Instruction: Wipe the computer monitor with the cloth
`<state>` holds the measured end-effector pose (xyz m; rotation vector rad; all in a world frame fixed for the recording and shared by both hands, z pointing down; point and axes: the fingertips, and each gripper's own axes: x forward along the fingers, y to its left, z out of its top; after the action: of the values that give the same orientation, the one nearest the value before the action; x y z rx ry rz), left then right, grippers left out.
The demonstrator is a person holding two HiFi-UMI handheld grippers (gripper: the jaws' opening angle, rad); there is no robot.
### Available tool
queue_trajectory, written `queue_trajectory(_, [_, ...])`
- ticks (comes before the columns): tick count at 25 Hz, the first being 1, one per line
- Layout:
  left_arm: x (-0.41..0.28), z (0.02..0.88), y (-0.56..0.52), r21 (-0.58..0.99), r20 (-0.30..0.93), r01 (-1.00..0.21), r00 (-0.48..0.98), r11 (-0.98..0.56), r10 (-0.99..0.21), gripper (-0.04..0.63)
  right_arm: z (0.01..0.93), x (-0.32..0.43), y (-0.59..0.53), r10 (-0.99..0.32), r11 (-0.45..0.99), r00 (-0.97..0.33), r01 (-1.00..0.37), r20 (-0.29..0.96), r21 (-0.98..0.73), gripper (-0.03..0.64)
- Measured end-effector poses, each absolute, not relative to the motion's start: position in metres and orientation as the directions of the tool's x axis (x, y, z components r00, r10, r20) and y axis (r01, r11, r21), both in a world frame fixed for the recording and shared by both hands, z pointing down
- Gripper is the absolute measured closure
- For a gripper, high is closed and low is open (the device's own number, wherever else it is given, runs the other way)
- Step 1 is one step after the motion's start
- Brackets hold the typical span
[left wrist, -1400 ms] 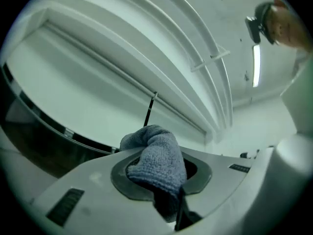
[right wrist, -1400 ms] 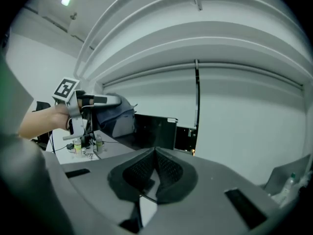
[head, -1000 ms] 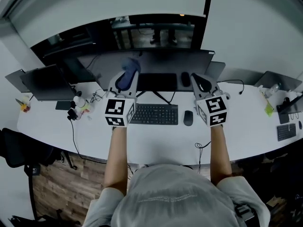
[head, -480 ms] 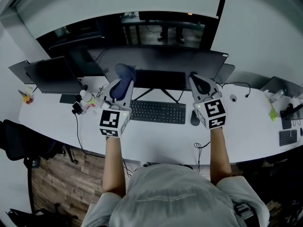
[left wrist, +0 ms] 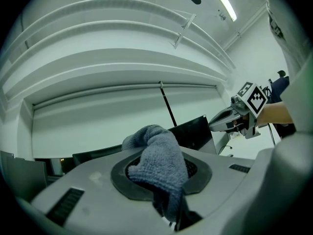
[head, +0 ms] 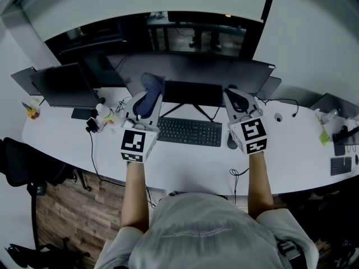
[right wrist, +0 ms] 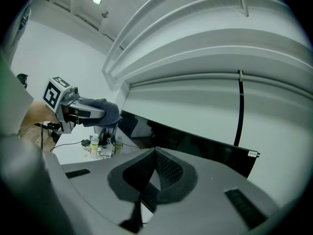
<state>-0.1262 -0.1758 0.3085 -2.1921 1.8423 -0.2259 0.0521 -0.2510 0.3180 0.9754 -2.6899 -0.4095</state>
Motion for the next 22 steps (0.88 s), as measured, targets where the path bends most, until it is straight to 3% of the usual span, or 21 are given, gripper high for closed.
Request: queue_trajectory(22, [-0.125, 0.319, -0.186, -0.31, -0.02, -0.938, 0.167, -0.153, -0.986, 0.517, 0.328, 0.048, -0.258, -0.628, 0.76, -0.757, -0.545, 0.183, 0.354, 0.449])
